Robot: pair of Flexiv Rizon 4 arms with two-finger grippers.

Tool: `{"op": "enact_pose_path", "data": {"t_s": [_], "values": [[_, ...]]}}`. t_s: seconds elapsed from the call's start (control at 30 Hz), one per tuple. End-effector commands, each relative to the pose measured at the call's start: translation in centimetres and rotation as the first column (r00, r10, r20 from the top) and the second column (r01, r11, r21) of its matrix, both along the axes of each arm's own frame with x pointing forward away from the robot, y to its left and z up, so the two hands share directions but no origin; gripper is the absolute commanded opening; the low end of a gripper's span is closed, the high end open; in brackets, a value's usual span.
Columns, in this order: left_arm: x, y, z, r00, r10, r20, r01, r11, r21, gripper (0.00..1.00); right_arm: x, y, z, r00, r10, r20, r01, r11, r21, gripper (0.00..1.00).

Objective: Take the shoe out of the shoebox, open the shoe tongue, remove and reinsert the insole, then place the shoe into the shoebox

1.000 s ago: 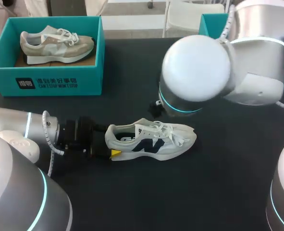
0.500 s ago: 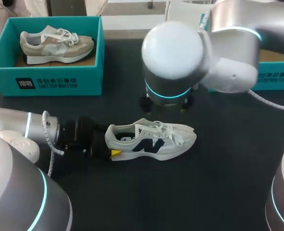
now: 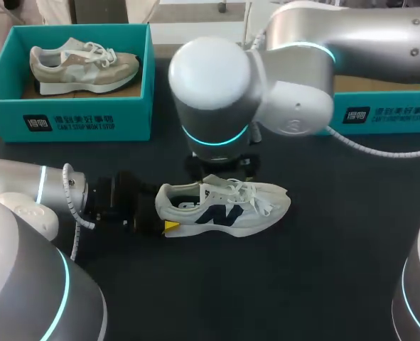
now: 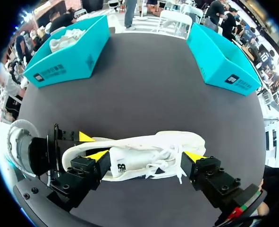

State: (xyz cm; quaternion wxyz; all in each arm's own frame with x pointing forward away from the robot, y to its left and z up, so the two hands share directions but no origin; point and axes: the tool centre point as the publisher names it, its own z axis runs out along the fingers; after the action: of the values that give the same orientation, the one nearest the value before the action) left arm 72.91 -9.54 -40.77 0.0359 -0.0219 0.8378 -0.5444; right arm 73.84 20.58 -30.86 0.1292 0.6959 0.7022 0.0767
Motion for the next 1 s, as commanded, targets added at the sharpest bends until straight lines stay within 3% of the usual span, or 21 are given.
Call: {"op": "enact_pose_path", "data": {"t_s": [0.03,0.23,0.57,1.0], "values": [[-0.2,-0.3,-0.4,1.0,0.001,0.001,-0.001,1.0,0.0,0.0,-0.8,1.8,-0.3,1.0,-0.012,-0.019,0.01,0.998,-0.065,1.0],[-0.2,-0.3,-0.4,1.0,0.001,0.001,-0.001,1.0,0.0,0.0,-1.3,2.4,-2.0,0.999,-0.013,-0.052,0.01,0.997,-0.074,1.0],[-0.2,-0.3,-0.4,1.0,0.001,0.001,-0.001,1.0,0.0,0.0,-0.4,3.1,-4.5,0.996,-0.017,-0.082,0.009,0.995,-0.096,1.0],[-0.2,-0.3,-0.4,1.0,0.001,0.001,-0.001,1.0,0.0,0.0,-1.3,0.4,-5.1,0.987,-0.083,-0.136,0.05,0.971,-0.234,1.0]]}}
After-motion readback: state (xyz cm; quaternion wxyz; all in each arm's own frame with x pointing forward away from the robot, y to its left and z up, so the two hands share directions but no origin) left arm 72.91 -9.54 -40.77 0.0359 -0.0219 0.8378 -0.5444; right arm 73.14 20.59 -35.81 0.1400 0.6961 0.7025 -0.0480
